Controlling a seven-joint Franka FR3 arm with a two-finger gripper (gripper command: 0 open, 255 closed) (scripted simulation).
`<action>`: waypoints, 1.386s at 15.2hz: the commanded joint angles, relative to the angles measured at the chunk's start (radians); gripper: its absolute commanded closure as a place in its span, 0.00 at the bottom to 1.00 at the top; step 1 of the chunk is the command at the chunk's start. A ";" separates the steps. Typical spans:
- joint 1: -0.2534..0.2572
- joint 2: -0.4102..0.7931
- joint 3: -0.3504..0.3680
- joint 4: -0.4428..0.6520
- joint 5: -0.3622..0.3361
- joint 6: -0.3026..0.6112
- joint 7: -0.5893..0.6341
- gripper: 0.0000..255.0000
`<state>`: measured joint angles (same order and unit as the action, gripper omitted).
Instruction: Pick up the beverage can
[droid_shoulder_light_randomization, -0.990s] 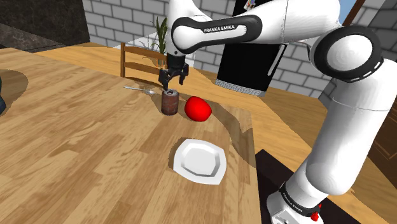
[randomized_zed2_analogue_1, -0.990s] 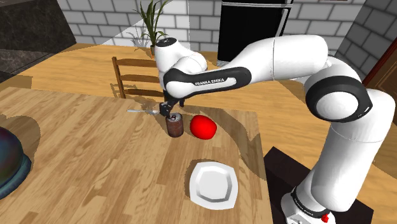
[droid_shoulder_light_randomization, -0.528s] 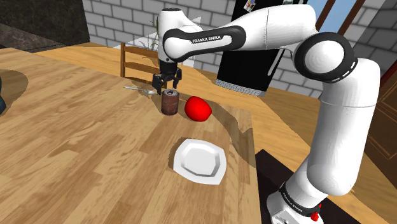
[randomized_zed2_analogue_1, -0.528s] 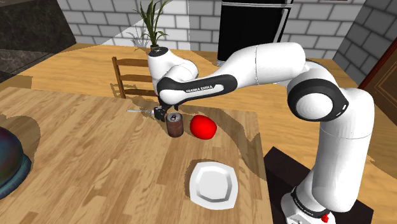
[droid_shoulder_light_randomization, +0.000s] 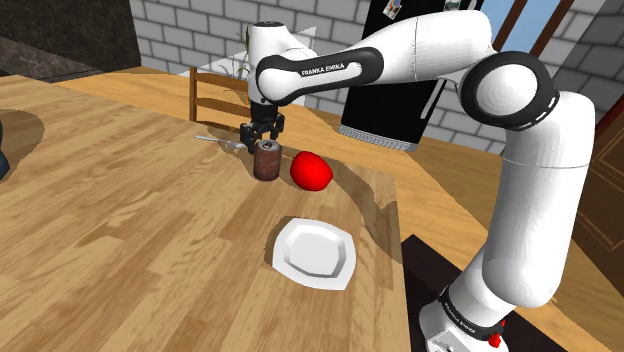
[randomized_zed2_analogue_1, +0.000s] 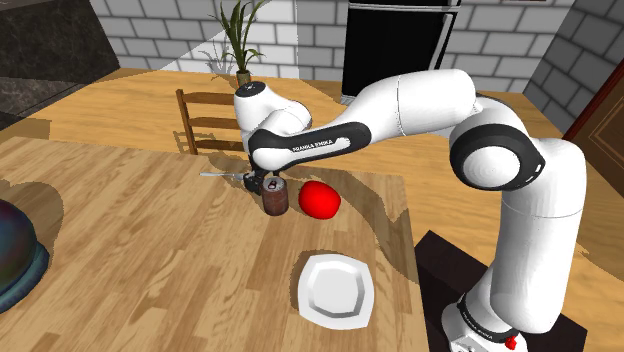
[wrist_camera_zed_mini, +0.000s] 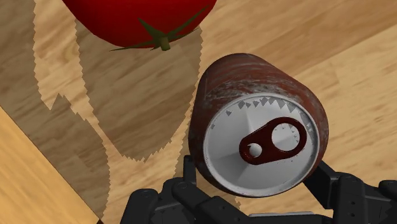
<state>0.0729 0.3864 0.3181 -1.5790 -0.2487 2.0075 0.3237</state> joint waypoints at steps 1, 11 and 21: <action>0.000 0.002 0.000 -0.001 0.000 -0.001 0.000 1.00; 0.001 -0.012 0.003 0.045 0.009 -0.061 -0.010 1.00; 0.008 -0.022 0.008 0.166 0.019 -0.189 -0.030 1.00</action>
<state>0.0813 0.3650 0.3264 -1.4264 -0.2306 1.8319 0.2973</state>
